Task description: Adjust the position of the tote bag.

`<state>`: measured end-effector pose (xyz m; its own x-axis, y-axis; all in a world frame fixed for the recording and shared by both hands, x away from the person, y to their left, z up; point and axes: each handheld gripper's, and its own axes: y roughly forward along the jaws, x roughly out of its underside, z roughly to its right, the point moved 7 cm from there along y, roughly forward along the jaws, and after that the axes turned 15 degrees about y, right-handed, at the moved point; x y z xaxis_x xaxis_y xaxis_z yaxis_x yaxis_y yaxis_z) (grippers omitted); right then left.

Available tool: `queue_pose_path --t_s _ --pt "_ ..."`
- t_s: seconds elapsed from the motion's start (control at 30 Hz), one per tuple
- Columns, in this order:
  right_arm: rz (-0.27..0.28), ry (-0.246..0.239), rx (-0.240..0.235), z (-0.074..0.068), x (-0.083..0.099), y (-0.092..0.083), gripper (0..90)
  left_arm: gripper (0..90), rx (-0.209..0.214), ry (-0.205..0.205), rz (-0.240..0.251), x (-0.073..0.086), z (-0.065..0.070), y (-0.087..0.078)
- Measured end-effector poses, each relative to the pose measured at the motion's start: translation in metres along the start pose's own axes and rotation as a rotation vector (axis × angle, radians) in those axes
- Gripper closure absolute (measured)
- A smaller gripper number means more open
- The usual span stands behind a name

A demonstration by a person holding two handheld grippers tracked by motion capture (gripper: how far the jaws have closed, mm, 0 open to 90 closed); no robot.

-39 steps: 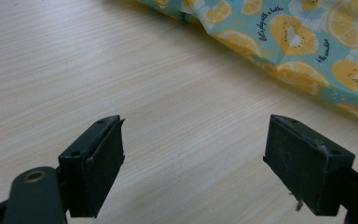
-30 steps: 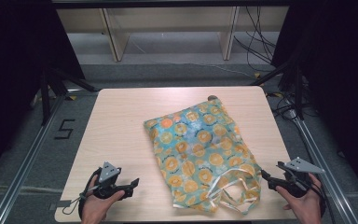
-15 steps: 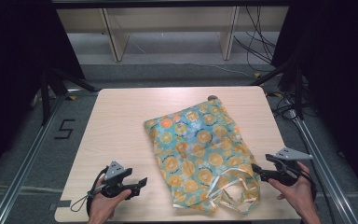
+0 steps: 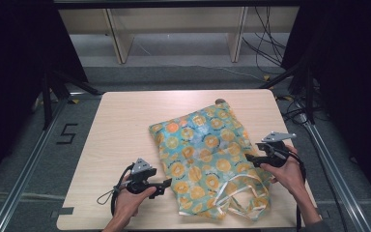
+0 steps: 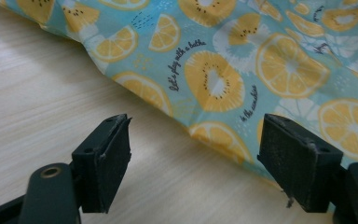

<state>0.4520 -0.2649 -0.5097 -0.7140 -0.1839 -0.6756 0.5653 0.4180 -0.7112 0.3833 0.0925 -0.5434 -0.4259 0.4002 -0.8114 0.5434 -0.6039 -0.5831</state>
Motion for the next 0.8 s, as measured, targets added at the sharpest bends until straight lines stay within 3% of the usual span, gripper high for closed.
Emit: queue_pose_path --t_s 0.13,0.2,0.23,0.3,0.33,0.4,0.43,0.47,0.53,0.57,0.6,0.63,0.7,0.73,0.8 --pt "-0.049 -0.037 0.021 0.003 -0.003 0.017 36.5 28.1 0.024 -0.042 0.009 -0.003 0.000 0.011" --pt "-0.040 -0.044 0.022 0.002 -0.003 0.025 37.8 28.3 0.021 -0.052 0.008 -0.004 -0.001 0.016" --pt "-0.062 -0.038 0.025 0.001 -0.002 0.026 38.7 28.3 0.019 -0.049 0.000 -0.004 -0.002 0.017" --pt "-0.055 -0.047 0.035 0.002 -0.004 0.032 41.3 28.4 0.022 -0.040 -0.023 -0.005 -0.002 0.023" --pt "-0.090 -0.037 0.034 0.001 -0.002 0.032 44.0 29.8 0.016 -0.045 -0.007 -0.007 0.000 0.025" --pt "-0.090 -0.022 0.029 0.000 -0.003 0.036 50.2 35.3 0.016 -0.015 -0.008 -0.010 0.001 0.030" --pt "-0.089 -0.047 0.033 0.002 -0.002 0.040 56.5 42.1 0.012 0.006 -0.018 -0.011 0.000 0.030" --pt "-0.115 -0.042 0.033 0.001 -0.001 0.039 59.0 45.2 0.000 0.016 -0.019 -0.011 0.000 0.032" --pt "-0.091 -0.059 0.041 0.002 -0.001 0.043 67.3 54.9 -0.036 0.064 -0.030 -0.011 -0.005 0.035" --pt "-0.121 -0.048 0.039 0.001 0.000 0.041 70.5 60.4 -0.047 0.090 -0.035 -0.010 -0.008 0.036" --pt "-0.122 -0.052 0.037 0.001 0.000 0.042 75.2 67.9 -0.046 0.090 -0.026 -0.011 -0.010 0.038" --pt "-0.078 -0.073 0.040 0.002 -0.001 0.046 78.9 73.7 -0.042 0.086 -0.012 -0.012 -0.012 0.039" --pt "-0.114 -0.089 0.024 0.001 0.001 0.043 84.2 80.3 -0.033 0.083 -0.007 -0.013 -0.015 0.041" --pt "-0.092 -0.088 0.020 -0.001 0.001 0.045 87.2 83.7 -0.041 0.099 -0.003 -0.014 -0.016 0.042" --pt "-0.104 -0.098 0.013 -0.003 0.001 0.043 90.0 87.9 -0.036 0.129 -0.010 -0.015 -0.018 0.042"
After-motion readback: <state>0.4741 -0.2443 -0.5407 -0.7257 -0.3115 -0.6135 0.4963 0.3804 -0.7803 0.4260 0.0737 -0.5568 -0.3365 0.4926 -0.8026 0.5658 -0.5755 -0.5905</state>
